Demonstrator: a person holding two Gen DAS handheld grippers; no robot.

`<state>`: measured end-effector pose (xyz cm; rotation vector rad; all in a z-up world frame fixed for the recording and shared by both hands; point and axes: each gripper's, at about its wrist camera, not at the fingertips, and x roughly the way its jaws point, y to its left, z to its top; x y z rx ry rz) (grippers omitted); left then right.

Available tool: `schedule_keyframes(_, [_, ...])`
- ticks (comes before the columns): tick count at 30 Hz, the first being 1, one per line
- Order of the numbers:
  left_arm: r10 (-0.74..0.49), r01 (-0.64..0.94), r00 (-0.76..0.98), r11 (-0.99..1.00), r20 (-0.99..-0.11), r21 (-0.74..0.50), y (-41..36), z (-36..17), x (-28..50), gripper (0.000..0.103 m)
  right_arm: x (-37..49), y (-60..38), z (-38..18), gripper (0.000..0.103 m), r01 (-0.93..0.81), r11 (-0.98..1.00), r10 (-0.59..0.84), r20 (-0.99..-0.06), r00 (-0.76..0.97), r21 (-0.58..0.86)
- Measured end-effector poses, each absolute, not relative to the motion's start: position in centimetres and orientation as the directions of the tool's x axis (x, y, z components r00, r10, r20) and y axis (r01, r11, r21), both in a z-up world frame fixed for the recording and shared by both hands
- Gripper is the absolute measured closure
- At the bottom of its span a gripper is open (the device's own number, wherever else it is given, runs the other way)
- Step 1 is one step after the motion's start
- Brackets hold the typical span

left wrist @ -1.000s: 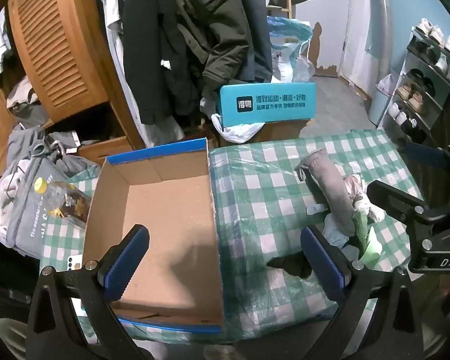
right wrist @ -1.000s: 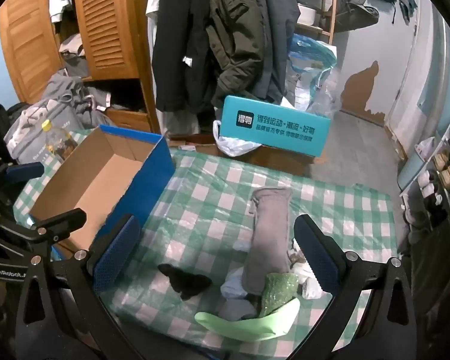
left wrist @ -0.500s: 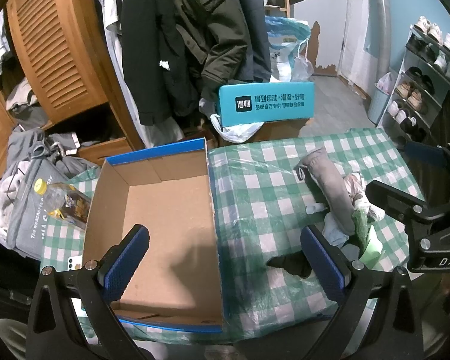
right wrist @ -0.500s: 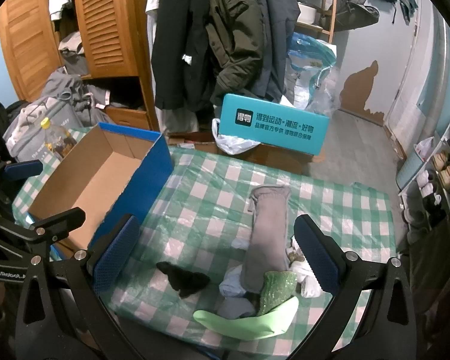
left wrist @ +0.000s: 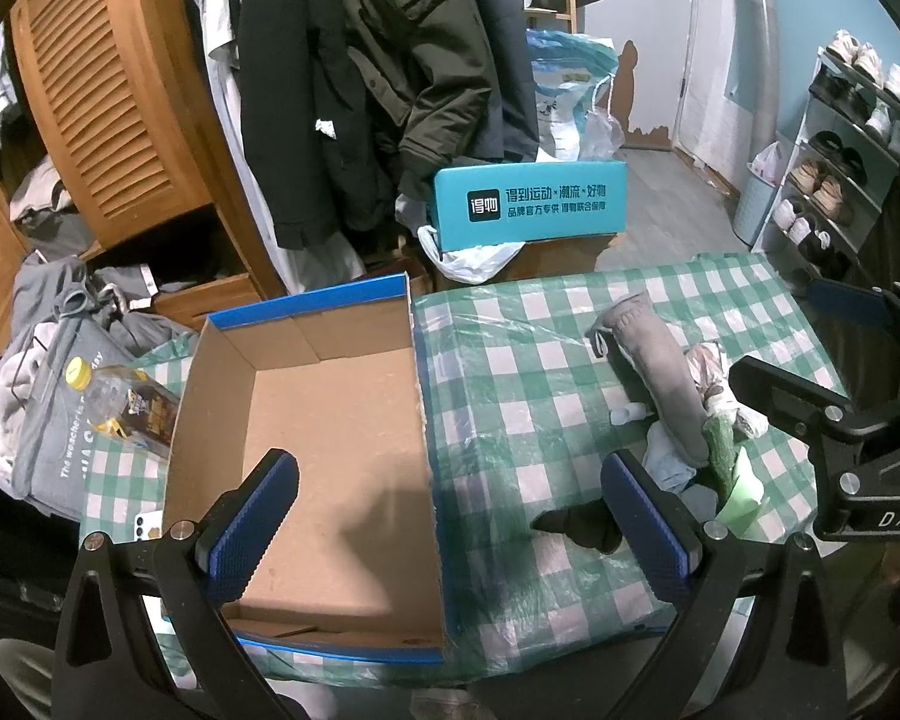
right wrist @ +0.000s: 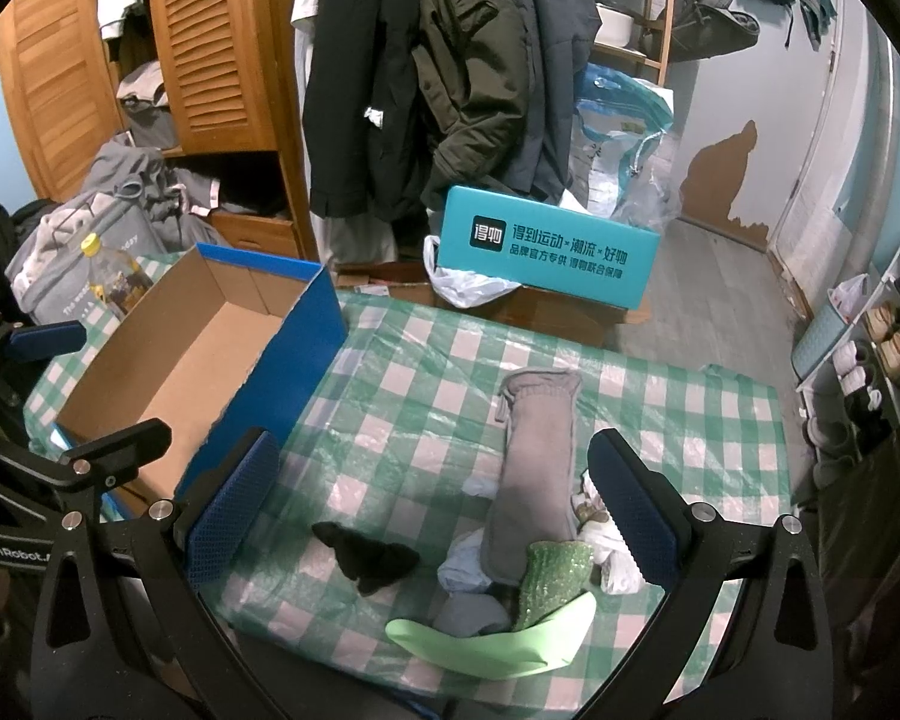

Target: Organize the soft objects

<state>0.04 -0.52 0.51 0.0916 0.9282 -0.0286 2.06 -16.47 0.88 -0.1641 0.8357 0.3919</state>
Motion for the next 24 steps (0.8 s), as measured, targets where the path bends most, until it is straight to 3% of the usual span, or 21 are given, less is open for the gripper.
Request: schedule_keyframes(24, [0.015, 0.066, 0.596, 0.995, -0.803, 0.068, -0.47, 0.46, 0.09, 0.001, 2.15, -16.8, 0.95, 0.002, -0.399, 0.917, 0.269, -0.751, 0.603, 0.008])
